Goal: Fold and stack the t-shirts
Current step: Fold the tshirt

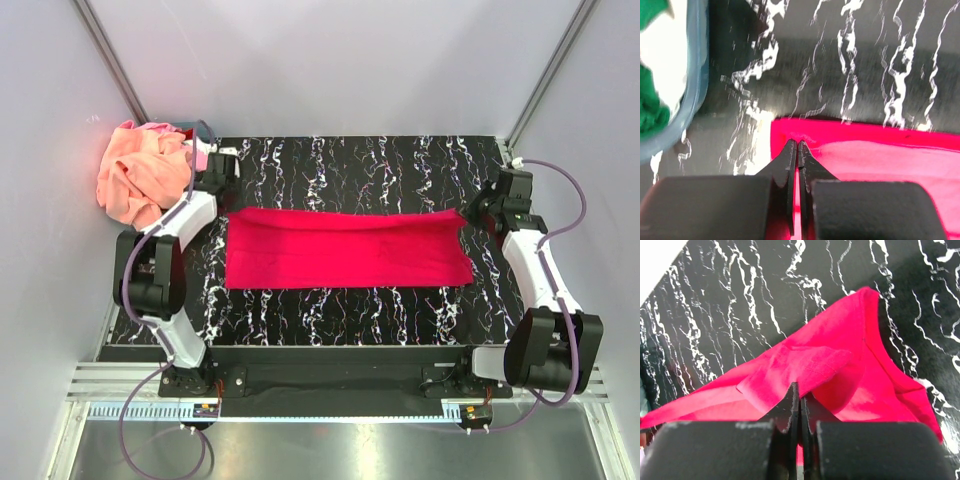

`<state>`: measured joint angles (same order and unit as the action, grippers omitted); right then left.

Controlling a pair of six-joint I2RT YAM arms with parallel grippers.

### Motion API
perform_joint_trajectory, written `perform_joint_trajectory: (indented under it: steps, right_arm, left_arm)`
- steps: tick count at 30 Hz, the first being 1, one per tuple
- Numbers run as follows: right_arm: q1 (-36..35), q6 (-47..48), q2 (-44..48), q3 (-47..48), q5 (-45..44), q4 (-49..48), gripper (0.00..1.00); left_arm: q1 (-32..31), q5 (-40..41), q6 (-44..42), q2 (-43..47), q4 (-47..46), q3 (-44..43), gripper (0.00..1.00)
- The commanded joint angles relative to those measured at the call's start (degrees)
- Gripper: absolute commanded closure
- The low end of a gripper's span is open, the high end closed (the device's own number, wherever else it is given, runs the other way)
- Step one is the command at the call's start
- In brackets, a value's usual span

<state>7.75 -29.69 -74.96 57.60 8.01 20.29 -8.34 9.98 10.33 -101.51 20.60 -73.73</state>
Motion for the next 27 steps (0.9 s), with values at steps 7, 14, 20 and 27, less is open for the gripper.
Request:
perform_joint_trajectory:
  steps: [7, 14, 20, 27]
  right_arm:
    - [0.6, -4.23, 3.76, -6.35, -6.86, 2.29, 1.0]
    - [1.13, -7.4, 3.07, -9.44, -11.44, 3.61, 0.38]
    - [1.48, -6.17, 1.74, -8.74, -10.74, 2.91, 0.37]
    - [1.57, -5.2, 3.41, -9.17, -4.95, -0.06, 0.44]
  left_arm:
    - [0.16, 4.95, 4.59, 9.05, -3.99, 10.1, 0.92]
    - [0.25, 11.63, 12.87, 14.57, -3.9, 18.88, 0.21]
    - [0.25, 11.82, 13.05, 18.28, -3.99, 18.9, 0.2]
    - [0.08, 5.23, 12.96, 17.93, -5.48, 18.19, 0.25]
